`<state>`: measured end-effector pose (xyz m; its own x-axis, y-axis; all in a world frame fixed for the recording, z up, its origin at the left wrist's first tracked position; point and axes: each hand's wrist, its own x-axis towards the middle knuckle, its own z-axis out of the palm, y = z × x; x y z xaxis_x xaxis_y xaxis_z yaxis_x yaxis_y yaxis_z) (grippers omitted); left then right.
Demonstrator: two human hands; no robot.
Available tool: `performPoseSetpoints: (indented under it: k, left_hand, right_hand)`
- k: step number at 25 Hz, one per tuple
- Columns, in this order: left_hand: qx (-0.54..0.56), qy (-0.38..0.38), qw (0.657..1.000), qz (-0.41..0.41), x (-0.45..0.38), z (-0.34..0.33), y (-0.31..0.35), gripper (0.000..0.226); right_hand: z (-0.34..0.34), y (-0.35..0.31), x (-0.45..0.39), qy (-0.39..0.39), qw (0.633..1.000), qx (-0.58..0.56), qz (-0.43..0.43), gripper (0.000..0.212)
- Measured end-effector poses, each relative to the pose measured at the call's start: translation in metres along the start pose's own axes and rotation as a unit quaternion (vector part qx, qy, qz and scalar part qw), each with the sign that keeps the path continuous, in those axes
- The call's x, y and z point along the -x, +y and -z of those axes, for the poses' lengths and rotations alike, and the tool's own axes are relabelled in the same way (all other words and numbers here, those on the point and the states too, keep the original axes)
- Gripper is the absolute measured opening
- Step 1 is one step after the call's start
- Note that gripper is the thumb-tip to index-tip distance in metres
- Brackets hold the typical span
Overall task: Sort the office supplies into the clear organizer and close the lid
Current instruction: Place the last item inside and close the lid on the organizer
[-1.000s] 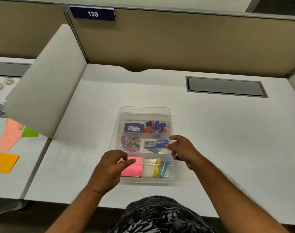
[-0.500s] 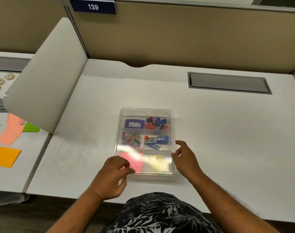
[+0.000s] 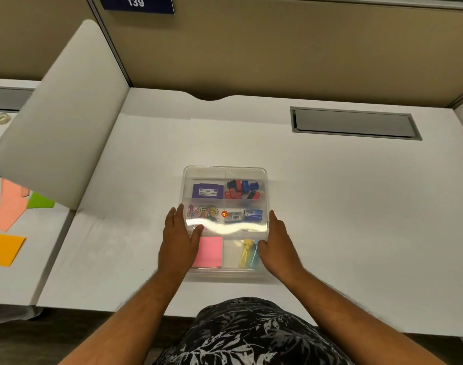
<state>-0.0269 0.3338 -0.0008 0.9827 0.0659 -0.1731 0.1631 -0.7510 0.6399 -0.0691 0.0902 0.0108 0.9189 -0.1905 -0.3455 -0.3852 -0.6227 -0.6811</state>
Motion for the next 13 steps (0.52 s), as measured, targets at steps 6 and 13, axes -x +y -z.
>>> performPoseSetpoints:
  k: [6, 13]
  left_hand:
    - [-0.114, -0.025, 0.993, -0.007, -0.004, -0.006, -0.014, 0.077]
    - [-0.130, -0.010, 0.989, -0.075, -0.013, -0.004, -0.023, 0.087]
  right_hand:
    - [-0.008, 0.001, 0.009, -0.018, 0.994, 0.103, -0.017, 0.084]
    - [-0.013, 0.008, 0.004, -0.041, 0.982, 0.184, -0.009, 0.110]
